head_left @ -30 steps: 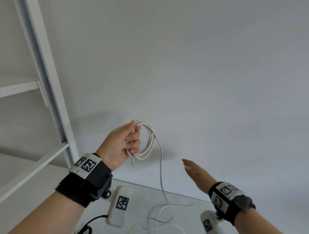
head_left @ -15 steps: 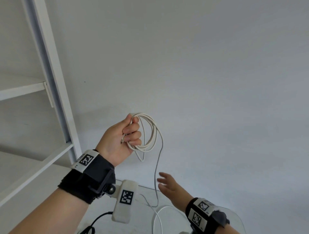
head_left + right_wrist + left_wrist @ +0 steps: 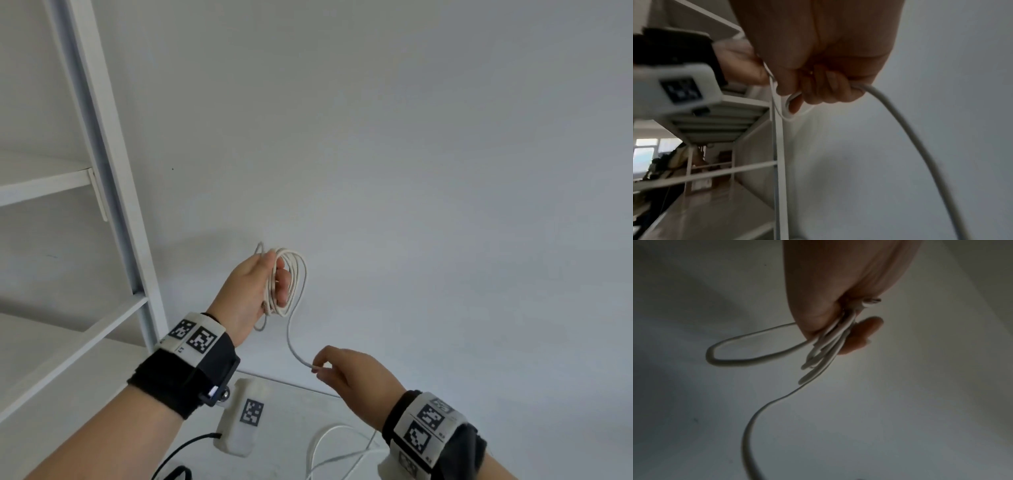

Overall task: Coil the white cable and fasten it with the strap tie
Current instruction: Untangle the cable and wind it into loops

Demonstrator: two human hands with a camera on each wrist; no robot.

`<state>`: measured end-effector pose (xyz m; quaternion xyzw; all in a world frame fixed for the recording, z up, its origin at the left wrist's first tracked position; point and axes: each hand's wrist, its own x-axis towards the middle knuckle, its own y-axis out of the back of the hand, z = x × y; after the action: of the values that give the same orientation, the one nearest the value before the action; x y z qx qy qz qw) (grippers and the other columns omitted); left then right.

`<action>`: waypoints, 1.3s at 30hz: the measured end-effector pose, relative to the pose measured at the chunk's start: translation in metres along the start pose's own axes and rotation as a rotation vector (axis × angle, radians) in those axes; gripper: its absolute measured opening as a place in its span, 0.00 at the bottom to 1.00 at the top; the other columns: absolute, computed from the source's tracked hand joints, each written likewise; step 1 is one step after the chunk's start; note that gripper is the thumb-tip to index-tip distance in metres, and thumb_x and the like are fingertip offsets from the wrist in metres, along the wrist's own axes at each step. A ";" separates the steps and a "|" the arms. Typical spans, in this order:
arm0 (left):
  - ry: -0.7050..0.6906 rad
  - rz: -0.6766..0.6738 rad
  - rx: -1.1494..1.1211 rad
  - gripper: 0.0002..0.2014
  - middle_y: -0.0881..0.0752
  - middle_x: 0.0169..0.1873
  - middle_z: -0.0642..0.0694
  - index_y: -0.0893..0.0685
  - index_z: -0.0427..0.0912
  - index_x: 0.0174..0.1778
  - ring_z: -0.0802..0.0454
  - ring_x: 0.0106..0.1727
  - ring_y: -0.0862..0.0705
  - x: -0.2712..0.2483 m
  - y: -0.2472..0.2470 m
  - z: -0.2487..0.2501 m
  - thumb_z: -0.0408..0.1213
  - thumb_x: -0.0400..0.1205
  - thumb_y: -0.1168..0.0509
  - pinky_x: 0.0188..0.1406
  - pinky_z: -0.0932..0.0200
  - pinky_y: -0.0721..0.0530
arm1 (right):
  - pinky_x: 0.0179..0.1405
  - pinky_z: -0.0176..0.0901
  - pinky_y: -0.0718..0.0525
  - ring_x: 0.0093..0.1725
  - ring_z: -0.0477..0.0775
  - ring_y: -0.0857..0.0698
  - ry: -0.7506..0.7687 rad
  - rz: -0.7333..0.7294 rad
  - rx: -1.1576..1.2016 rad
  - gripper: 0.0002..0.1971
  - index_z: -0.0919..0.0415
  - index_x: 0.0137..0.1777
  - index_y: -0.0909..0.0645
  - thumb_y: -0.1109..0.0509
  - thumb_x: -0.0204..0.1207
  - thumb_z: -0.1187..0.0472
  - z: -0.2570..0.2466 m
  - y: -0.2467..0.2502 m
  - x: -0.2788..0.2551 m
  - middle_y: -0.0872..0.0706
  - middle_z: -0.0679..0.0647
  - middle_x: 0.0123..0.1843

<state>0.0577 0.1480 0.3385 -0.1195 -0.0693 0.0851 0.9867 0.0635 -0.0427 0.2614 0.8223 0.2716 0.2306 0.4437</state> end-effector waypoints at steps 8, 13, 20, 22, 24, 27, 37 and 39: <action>0.019 -0.217 0.534 0.15 0.09 0.45 0.49 0.25 0.36 0.50 0.54 0.38 0.09 -0.012 -0.004 -0.015 0.44 0.87 0.51 0.40 0.56 0.17 | 0.48 0.34 0.22 0.43 0.39 0.20 0.257 0.176 0.058 0.08 0.50 0.49 0.17 0.38 0.76 0.55 -0.023 0.045 0.015 0.13 0.46 0.46; 0.099 -0.388 0.502 0.17 0.08 0.46 0.44 0.24 0.40 0.58 0.38 0.40 0.09 -0.027 -0.011 -0.017 0.46 0.87 0.52 0.46 0.45 0.16 | 0.45 0.31 0.22 0.42 0.44 0.17 0.191 0.332 0.060 0.07 0.56 0.48 0.16 0.35 0.78 0.62 -0.020 0.065 0.027 0.12 0.48 0.42; 0.068 -0.356 0.309 0.17 0.15 0.26 0.41 0.23 0.32 0.46 0.47 0.26 0.17 -0.031 -0.012 -0.021 0.43 0.86 0.48 0.55 0.30 0.17 | 0.33 0.26 0.27 0.30 0.40 0.23 0.055 0.407 0.151 0.07 0.51 0.42 0.19 0.35 0.76 0.64 -0.015 0.071 0.033 0.21 0.43 0.27; 0.083 -0.350 0.264 0.17 0.16 0.26 0.42 0.21 0.31 0.49 0.50 0.24 0.19 -0.031 -0.012 -0.022 0.43 0.86 0.47 0.55 0.32 0.16 | 0.30 0.27 0.28 0.26 0.42 0.28 0.022 0.420 0.202 0.06 0.52 0.41 0.21 0.34 0.76 0.64 -0.014 0.071 0.034 0.27 0.44 0.24; 0.100 -0.352 0.208 0.16 0.16 0.27 0.44 0.18 0.33 0.50 0.51 0.25 0.20 -0.031 -0.013 -0.022 0.42 0.85 0.46 0.50 0.39 0.14 | 0.28 0.28 0.29 0.25 0.43 0.31 -0.006 0.441 0.248 0.04 0.54 0.41 0.22 0.34 0.76 0.63 -0.012 0.071 0.036 0.29 0.48 0.25; 0.120 -0.359 0.120 0.14 0.16 0.30 0.46 0.14 0.40 0.49 0.54 0.27 0.22 -0.030 -0.014 -0.022 0.39 0.85 0.45 0.35 0.57 0.17 | 0.28 0.27 0.29 0.25 0.42 0.30 -0.027 0.468 0.274 0.04 0.55 0.40 0.23 0.34 0.76 0.63 -0.009 0.069 0.038 0.27 0.47 0.27; 0.266 -0.311 -0.416 0.10 0.32 0.20 0.53 0.22 0.35 0.44 0.60 0.17 0.37 -0.022 -0.018 -0.012 0.37 0.83 0.46 0.18 0.67 0.33 | 0.32 0.38 0.19 0.28 0.45 0.23 -0.083 0.360 0.457 0.11 0.55 0.35 0.21 0.36 0.79 0.58 0.007 0.057 0.040 0.20 0.49 0.29; 0.248 -0.296 -0.526 0.09 0.32 0.19 0.55 0.23 0.37 0.43 0.61 0.16 0.36 -0.016 -0.013 -0.006 0.38 0.80 0.44 0.17 0.68 0.34 | 0.30 0.36 0.19 0.25 0.43 0.25 -0.093 0.322 0.496 0.13 0.54 0.33 0.21 0.38 0.80 0.61 0.017 0.053 0.036 0.22 0.48 0.26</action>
<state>0.0454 0.1312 0.3342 -0.3683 0.0151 -0.0953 0.9247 0.1135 -0.0544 0.3034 0.9478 0.1651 0.1866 0.1990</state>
